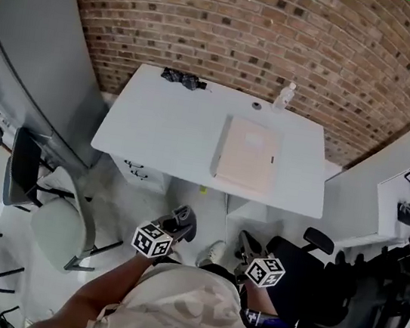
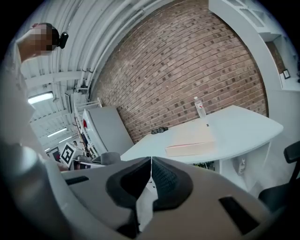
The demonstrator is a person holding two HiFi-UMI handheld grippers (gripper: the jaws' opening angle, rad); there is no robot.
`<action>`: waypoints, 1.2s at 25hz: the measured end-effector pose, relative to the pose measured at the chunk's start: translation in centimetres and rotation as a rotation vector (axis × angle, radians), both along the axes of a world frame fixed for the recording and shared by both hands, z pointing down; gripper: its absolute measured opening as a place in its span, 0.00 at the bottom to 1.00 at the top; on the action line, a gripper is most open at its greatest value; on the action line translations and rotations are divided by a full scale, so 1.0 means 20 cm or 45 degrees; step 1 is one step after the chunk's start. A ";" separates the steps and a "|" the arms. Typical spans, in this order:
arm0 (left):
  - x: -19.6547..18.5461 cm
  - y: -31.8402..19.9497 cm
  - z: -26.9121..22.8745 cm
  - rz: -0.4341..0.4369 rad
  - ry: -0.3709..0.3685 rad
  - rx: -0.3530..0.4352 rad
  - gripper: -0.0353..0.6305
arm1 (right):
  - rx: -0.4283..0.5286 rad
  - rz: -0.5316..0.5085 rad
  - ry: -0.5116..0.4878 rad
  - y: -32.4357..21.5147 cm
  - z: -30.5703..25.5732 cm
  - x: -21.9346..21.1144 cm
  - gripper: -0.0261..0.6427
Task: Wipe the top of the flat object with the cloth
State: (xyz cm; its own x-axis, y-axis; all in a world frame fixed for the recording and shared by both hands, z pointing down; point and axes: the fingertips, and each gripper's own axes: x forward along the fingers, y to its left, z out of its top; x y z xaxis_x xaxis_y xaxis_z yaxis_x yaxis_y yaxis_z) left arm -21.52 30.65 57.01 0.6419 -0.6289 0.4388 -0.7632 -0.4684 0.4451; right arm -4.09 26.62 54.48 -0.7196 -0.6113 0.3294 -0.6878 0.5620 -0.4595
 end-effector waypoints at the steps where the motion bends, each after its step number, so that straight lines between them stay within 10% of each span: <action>1: -0.01 0.00 0.00 -0.005 0.002 0.002 0.20 | 0.000 -0.003 0.006 0.00 0.00 -0.01 0.07; 30: 0.29 -0.61 -0.02 0.052 -0.121 -0.040 0.20 | -0.055 -0.023 -0.067 -0.65 0.13 0.17 0.07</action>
State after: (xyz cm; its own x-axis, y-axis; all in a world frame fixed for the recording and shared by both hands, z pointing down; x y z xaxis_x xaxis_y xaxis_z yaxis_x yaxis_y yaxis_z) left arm -15.79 18.47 56.65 0.6214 -0.5877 0.5182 -0.7831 -0.4871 0.3866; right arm -0.79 13.53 57.11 -0.7476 -0.5838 0.3166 -0.6517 0.5531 -0.5190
